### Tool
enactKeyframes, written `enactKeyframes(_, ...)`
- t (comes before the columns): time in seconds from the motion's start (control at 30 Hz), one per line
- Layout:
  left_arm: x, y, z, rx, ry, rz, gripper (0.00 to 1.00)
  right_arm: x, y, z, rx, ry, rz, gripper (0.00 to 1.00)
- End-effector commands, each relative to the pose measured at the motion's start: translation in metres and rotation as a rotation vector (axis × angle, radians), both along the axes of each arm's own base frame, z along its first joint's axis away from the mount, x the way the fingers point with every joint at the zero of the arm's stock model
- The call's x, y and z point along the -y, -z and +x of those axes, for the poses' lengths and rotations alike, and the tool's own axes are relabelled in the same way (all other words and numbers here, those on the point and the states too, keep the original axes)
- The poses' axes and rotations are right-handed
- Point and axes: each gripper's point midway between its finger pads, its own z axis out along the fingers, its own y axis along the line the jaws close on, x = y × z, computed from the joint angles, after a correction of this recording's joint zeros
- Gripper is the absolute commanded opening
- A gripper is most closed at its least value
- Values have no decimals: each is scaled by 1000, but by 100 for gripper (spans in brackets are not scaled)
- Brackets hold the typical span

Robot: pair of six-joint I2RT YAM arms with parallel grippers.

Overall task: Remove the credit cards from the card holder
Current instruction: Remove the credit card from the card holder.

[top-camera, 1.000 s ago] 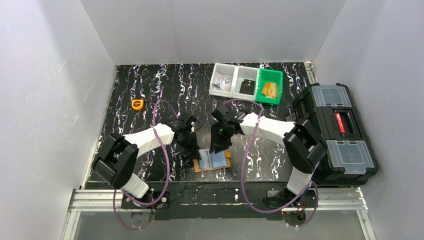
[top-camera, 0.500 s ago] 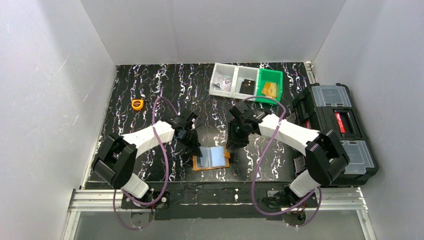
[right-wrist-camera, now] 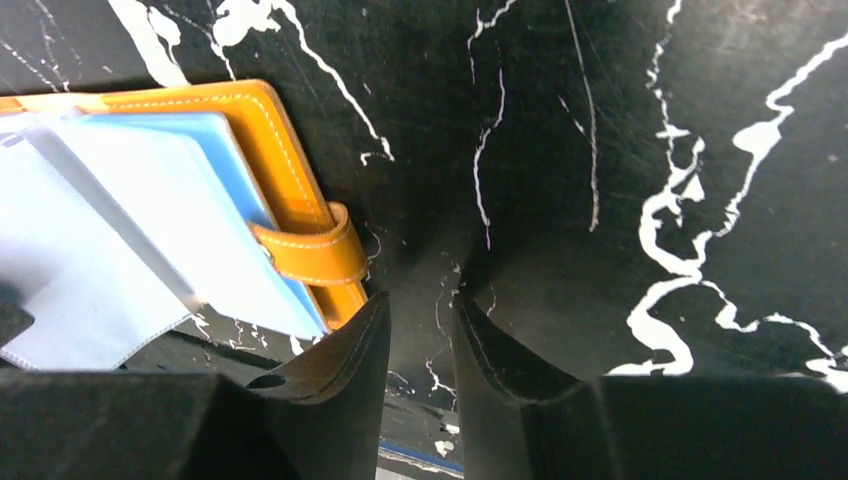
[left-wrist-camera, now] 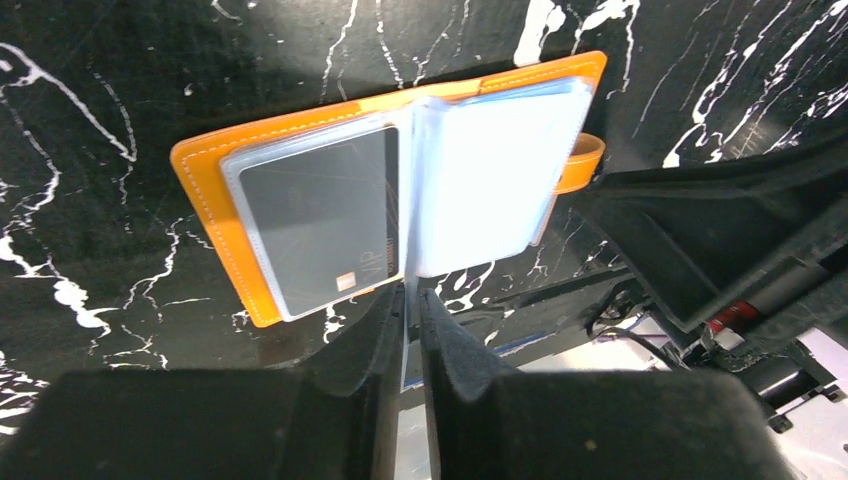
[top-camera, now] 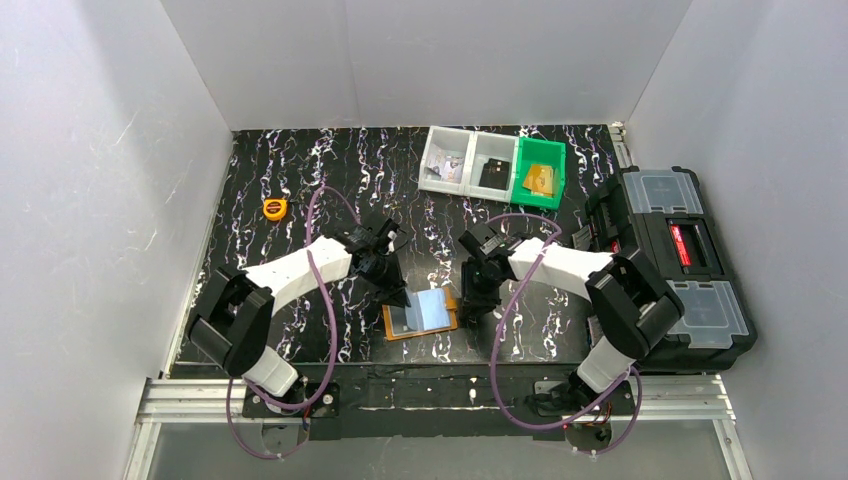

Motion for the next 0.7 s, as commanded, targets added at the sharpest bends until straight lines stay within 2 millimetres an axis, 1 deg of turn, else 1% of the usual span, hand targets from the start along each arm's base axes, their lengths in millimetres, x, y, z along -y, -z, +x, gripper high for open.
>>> enactKeyframes(0.0,8,-5,5,7,14,11,14,-15,2,8,11,-7,42,35)
enactKeyframes(0.17,21,-4,12,6,32,4,26,-18,6,9,-4,-6,45,34)
enactKeyframes(0.4,43,-5,22,8,58,-21,55,-17,3,6,0,6,56,33)
enactKeyframes(0.53,56,-8,24,2,63,-54,64,-15,2,3,1,13,61,32)
enactKeyframes(0.67,64,-10,26,-13,59,-78,68,-13,0,1,4,22,69,32)
